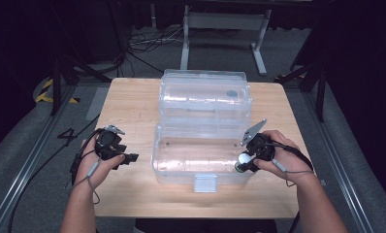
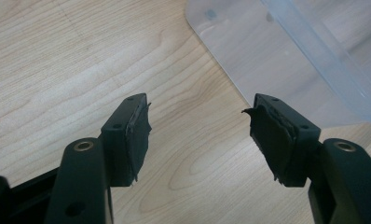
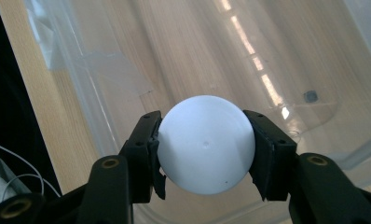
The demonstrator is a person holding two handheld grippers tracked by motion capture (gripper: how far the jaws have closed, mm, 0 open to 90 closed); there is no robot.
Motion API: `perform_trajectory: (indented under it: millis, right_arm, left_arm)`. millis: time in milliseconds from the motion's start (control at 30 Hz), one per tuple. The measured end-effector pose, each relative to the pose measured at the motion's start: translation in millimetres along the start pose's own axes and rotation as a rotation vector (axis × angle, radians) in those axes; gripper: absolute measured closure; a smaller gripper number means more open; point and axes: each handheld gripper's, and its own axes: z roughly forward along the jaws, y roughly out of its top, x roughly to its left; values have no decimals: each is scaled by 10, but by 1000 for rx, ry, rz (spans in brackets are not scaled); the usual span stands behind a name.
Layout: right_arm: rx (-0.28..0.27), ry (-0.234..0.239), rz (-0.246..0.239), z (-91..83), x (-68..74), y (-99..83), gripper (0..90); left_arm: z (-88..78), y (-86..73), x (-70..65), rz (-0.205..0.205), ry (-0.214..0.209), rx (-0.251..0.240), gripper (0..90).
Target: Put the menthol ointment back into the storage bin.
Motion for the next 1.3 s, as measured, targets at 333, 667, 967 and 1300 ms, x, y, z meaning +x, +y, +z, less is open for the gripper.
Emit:
perform_trajectory:
  millis: [333,667,967,1300]
  right_arm:
    - [38,13,4,116,-26,4,506]
    - [73,20,2,215,-34,11,506]
    - [90,20,-6,256,-47,14,506]
    - [108,31,-8,290,-52,35,505]
  left_arm:
    - [6,-1,-2,0,-3,5,380]
    - [22,3,-2,13,-5,18,376]
    - [54,-5,1,10,-17,40,365]
    - [88,-25,-13,15,-17,73,361]
